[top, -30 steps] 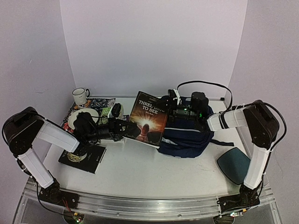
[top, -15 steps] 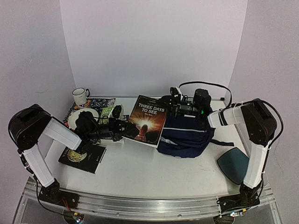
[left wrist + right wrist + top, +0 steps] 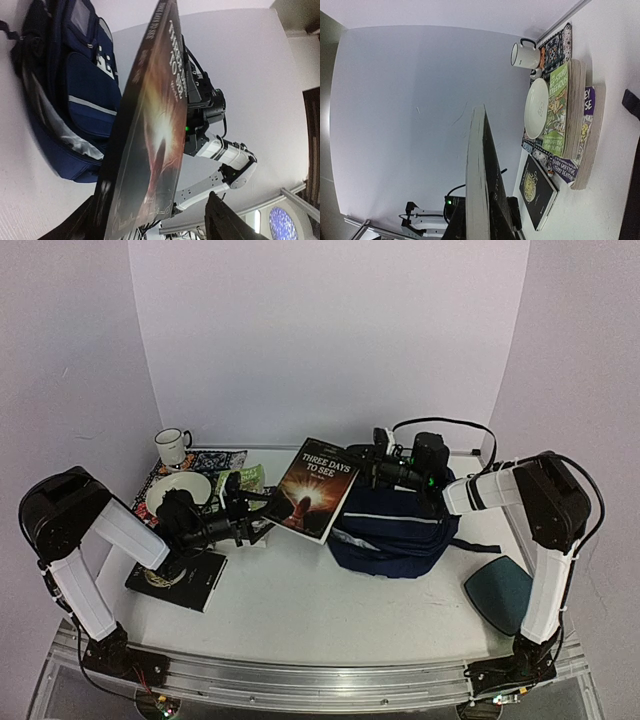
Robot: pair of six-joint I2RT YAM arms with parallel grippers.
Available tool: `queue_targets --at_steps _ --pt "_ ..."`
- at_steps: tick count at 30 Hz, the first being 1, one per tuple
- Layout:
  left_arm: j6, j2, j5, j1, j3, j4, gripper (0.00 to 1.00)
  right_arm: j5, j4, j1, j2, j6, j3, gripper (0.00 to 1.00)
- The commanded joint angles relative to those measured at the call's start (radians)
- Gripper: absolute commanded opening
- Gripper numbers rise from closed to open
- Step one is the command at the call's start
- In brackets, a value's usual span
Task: Pack the student bag
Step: Pass from the left arm to the right, then pass from the right arm to the left
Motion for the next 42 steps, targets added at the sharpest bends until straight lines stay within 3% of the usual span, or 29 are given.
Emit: queue_targets --at_steps 1,10,21,24,26,32,34,42 --pt "-0.026 -0.055 -0.148 -0.035 -0.040 0.092 0.74 0.126 0.424 0.014 -0.012 0.034 0.041 0.00" --pt "-0.012 0.014 -0.271 -0.135 0.023 0.093 0.79 0.242 0.480 0.070 0.019 0.054 0.070 0.00" --pt "-0.036 0.090 -0.391 -0.177 0.045 0.112 0.77 0.306 0.516 0.093 -0.036 0.024 0.009 0.00" --pt "-0.036 0.098 -0.410 -0.182 0.047 0.152 0.65 0.317 0.520 0.094 -0.052 0.017 -0.026 0.00" --pt "-0.036 0.102 -0.422 -0.186 0.045 0.194 0.48 0.320 0.521 0.094 -0.057 0.016 -0.047 0.00" --pt "-0.047 0.108 -0.455 -0.190 0.016 0.265 0.13 0.286 0.518 0.092 -0.061 -0.002 -0.096 0.00" --pt "-0.049 0.109 -0.455 -0.190 0.015 0.270 0.02 0.261 0.507 0.085 -0.056 -0.004 -0.110 0.05" --pt "-0.005 0.060 -0.517 -0.180 -0.035 0.268 0.00 0.094 0.364 0.007 -0.073 -0.022 -0.161 0.41"
